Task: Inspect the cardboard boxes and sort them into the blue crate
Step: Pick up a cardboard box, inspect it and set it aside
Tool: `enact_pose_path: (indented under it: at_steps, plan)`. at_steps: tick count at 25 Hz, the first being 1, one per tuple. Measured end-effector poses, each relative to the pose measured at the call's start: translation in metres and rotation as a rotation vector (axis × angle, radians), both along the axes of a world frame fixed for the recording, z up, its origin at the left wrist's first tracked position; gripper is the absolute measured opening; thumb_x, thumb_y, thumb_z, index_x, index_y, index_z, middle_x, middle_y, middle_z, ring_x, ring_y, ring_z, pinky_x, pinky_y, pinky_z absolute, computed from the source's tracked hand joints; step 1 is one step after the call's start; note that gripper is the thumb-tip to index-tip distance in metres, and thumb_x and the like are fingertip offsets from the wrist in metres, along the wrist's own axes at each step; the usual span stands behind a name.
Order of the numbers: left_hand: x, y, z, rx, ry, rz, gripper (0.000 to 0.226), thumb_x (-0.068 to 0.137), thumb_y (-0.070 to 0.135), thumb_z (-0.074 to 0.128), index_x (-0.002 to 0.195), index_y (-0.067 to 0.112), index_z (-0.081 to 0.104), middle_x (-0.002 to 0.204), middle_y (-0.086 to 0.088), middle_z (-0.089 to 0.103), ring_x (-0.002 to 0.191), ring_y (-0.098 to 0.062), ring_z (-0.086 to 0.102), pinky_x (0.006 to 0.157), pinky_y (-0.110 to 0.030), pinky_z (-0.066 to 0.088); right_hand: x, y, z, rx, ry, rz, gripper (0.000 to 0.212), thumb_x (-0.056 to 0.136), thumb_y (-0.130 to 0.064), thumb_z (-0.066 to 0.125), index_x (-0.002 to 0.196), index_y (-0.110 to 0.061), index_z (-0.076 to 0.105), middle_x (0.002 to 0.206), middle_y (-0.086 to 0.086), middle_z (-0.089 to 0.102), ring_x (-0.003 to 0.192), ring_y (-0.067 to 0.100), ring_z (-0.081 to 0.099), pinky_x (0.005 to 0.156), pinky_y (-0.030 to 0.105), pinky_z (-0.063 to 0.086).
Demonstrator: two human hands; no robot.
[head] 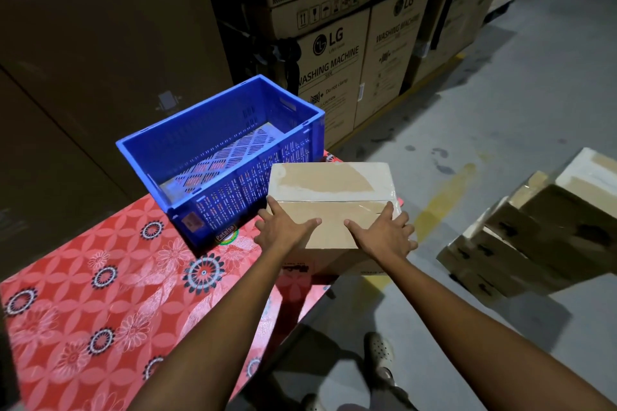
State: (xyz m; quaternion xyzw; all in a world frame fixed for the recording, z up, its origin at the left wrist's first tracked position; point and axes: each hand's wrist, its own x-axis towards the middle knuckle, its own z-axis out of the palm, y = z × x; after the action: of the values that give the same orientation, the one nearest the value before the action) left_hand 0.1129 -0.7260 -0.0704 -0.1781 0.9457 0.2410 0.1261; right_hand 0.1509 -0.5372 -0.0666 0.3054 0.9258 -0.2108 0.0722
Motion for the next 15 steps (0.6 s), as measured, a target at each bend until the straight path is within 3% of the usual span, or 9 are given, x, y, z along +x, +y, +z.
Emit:
enact_pose_path:
  at_steps: [6, 10, 15]
  plan:
    - [-0.003, 0.004, -0.002, -0.041, -0.013, -0.023, 0.134, 0.070, 0.081, 0.068, 0.161, 0.020, -0.009, 0.160, -0.018, 0.020, 0.142, -0.041, 0.031, 0.105, -0.057, 0.039, -0.007, 0.005, 0.001, 0.012, -0.031, 0.025, 0.116, 0.075, -0.083, 0.062, 0.160, -0.021, 0.013, 0.159, 0.022, 0.024, 0.140, 0.042, 0.033, 0.108, 0.058, 0.035]
    - [-0.021, -0.002, 0.004, -0.050, -0.020, -0.086, 0.136, 0.069, 0.082, 0.068, 0.160, 0.020, -0.013, 0.162, -0.020, 0.012, 0.146, -0.043, 0.024, 0.110, -0.060, 0.036, -0.020, 0.004, -0.004, 0.051, 0.000, 0.082, 0.115, 0.078, -0.083, 0.057, 0.162, -0.023, 0.006, 0.169, 0.019, 0.005, 0.153, 0.042, 0.014, 0.116, 0.068, 0.020]
    - [-0.066, 0.020, 0.029, 0.006, 0.097, -0.011, 0.124, 0.077, 0.082, 0.059, 0.161, 0.017, -0.004, 0.164, -0.019, 0.016, 0.149, -0.043, 0.022, 0.116, -0.064, 0.028, -0.067, 0.005, 0.011, 0.017, 0.099, 0.079, 0.106, 0.085, -0.078, 0.053, 0.162, -0.018, 0.012, 0.169, 0.020, 0.012, 0.155, 0.041, 0.015, 0.120, 0.064, 0.019]
